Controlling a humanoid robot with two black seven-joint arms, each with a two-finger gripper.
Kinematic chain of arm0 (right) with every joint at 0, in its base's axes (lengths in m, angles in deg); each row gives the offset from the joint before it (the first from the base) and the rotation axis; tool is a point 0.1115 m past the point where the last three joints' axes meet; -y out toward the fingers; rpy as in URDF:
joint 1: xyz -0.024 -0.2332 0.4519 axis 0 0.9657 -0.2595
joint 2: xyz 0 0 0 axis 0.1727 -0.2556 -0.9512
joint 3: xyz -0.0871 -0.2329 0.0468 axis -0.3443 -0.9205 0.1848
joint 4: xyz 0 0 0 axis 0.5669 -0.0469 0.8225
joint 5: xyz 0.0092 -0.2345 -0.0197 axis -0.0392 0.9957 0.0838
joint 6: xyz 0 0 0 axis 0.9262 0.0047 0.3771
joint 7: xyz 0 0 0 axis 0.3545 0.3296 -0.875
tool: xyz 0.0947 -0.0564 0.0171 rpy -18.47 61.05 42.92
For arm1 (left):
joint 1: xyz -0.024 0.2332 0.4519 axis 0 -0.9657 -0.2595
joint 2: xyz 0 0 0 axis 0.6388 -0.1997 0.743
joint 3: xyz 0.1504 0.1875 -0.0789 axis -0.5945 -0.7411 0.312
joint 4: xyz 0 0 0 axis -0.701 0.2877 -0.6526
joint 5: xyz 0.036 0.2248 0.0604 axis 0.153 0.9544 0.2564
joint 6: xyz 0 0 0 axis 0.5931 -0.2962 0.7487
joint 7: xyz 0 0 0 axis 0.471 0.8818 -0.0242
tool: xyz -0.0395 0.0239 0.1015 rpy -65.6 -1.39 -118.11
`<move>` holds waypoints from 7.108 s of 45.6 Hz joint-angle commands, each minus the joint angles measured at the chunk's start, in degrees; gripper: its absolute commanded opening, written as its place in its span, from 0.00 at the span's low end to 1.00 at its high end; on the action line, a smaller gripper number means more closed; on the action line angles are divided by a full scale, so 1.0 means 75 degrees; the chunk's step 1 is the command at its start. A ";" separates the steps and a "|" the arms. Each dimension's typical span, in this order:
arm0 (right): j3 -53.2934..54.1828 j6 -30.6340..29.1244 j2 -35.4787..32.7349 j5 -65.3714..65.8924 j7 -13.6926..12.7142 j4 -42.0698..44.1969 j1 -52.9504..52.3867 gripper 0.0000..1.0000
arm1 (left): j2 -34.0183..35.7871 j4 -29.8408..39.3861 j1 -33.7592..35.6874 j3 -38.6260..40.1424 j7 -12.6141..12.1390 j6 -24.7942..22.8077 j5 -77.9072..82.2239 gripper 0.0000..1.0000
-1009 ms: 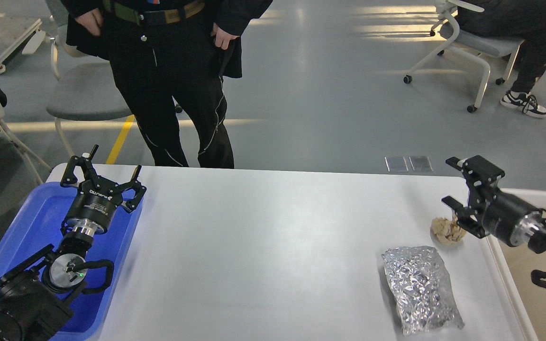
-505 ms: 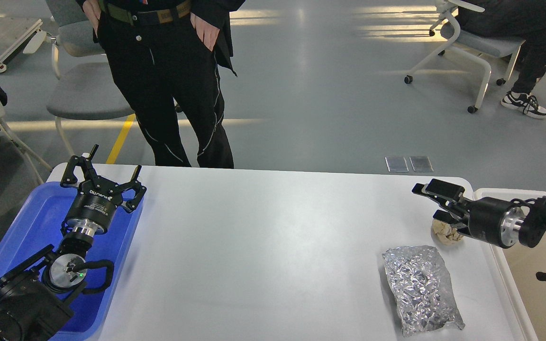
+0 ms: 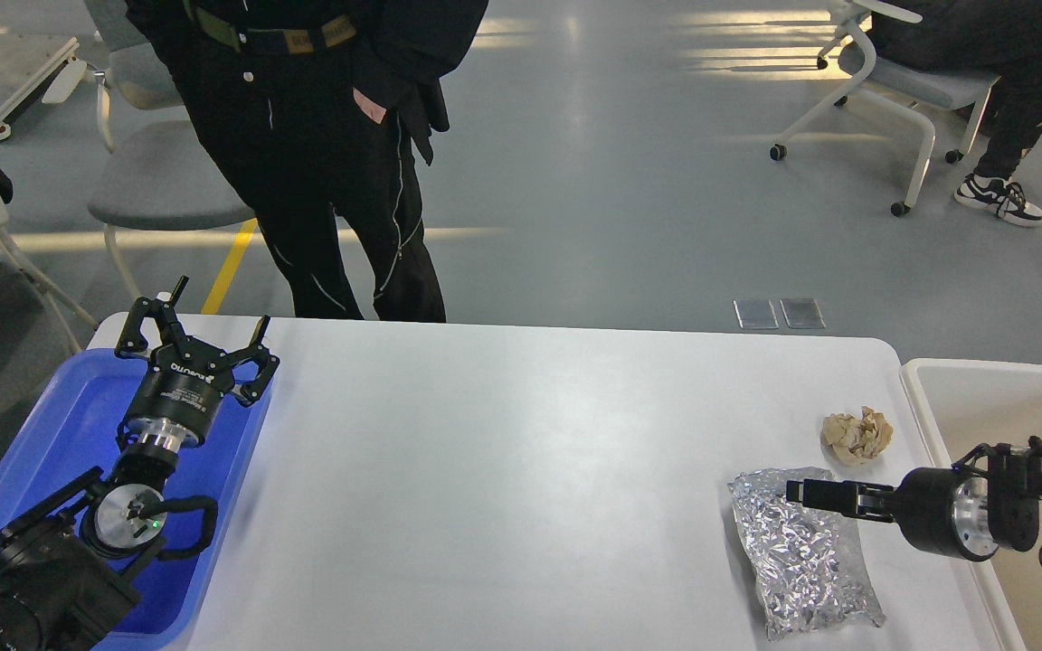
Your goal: Tidy desktop
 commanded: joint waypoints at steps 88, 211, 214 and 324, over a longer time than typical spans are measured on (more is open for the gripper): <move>-0.1586 0.1271 0.0678 0.1540 0.0239 0.1718 -0.0090 0.00 | 0.0001 0.0005 0.0000 0.0000 0.0000 0.0002 0.0000 1.00; -0.1505 0.1458 -0.2629 -0.7951 0.0356 0.1610 -0.0619 0.00 | 0.0001 -0.0007 0.0000 0.0000 0.0000 0.0002 0.0000 1.00; -0.1446 0.1505 -0.2278 -0.8501 0.0356 0.2067 -0.0361 0.00 | 0.0001 -0.0007 0.0000 0.0000 0.0000 0.0002 0.0000 1.00; -0.0496 0.1693 0.3548 -0.9640 0.0286 1.0014 0.1691 1.00 | 0.0001 -0.0007 0.0000 0.0000 0.0000 0.0002 -0.0012 1.00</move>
